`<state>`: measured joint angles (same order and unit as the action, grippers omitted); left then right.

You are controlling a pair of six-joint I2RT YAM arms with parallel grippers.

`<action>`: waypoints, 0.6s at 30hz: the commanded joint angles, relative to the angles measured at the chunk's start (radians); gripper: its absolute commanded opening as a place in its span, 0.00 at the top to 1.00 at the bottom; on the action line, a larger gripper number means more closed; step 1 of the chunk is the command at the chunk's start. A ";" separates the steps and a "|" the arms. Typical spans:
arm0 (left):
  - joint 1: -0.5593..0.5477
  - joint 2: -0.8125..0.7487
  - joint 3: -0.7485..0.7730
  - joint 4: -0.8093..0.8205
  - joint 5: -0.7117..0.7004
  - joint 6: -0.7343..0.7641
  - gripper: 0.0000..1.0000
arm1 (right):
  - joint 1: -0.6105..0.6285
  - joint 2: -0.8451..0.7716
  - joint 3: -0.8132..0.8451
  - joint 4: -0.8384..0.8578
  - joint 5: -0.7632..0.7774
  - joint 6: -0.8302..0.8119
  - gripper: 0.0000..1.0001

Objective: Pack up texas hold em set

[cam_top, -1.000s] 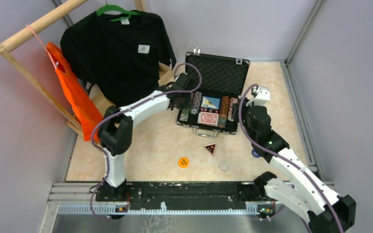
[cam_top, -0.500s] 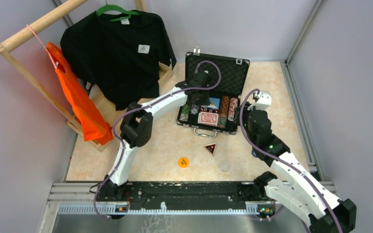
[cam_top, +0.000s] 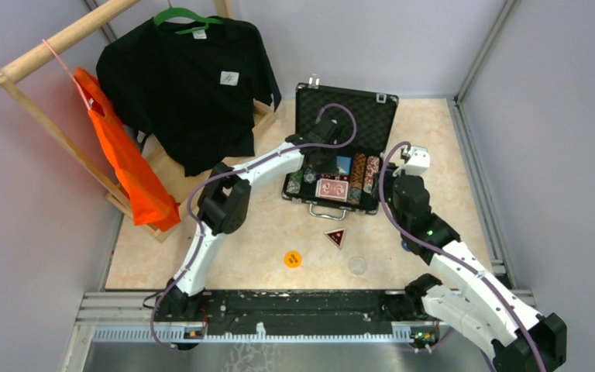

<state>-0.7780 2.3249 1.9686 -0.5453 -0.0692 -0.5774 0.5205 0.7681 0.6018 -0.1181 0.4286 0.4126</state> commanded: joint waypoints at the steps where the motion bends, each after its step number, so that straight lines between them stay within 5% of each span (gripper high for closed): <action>1: -0.006 -0.008 -0.012 -0.004 -0.002 0.025 0.96 | -0.007 0.003 -0.001 0.050 0.002 0.003 0.69; 9: -0.005 -0.057 -0.075 0.016 -0.011 0.017 0.52 | -0.007 0.014 -0.008 0.062 -0.009 0.005 0.69; 18: -0.009 -0.094 -0.077 0.011 -0.056 0.025 0.48 | -0.007 0.020 -0.014 0.067 -0.008 0.005 0.69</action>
<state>-0.7795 2.2848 1.9079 -0.5026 -0.0864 -0.5697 0.5205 0.7853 0.5941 -0.0971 0.4210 0.4129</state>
